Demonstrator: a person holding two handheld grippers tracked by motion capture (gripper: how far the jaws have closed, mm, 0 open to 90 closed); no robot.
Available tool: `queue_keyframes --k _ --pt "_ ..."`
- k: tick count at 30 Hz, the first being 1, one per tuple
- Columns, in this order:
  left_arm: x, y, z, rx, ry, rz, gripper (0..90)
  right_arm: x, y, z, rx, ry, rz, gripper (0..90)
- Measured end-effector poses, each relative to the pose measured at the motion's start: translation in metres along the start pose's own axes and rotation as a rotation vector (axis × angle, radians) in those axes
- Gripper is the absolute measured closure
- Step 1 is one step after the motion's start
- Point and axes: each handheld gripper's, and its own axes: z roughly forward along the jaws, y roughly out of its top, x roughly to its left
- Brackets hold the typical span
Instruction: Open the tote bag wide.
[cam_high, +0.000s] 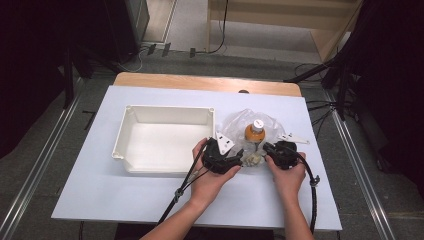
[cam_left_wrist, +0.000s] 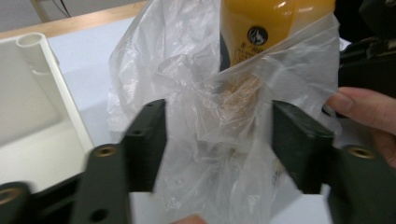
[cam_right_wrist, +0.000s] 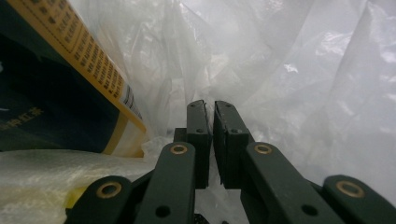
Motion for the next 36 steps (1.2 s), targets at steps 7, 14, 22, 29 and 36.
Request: queue_keyframes --k 7,14,22,29,36 --pt "-0.004 -0.003 0.006 0.051 -0.029 0.014 86.9 0.001 -0.001 -0.003 -0.027 -0.003 -0.006 86.5" --pt "-0.017 -0.013 0.009 0.069 -0.029 0.022 90.0 0.002 -0.003 -0.007 -0.069 0.007 -0.010 85.4" --pt "-0.023 -0.030 0.016 0.083 -0.032 0.080 90.0 0.003 -0.005 -0.010 -0.090 0.015 -0.020 82.2" --pt "-0.014 -0.044 0.017 0.058 -0.071 0.073 90.0 0.004 -0.006 -0.018 -0.155 -0.012 -0.007 63.5" --pt "-0.010 -0.045 0.020 0.065 -0.075 0.032 90.0 0.008 -0.003 -0.034 -0.185 0.004 -0.016 53.7"
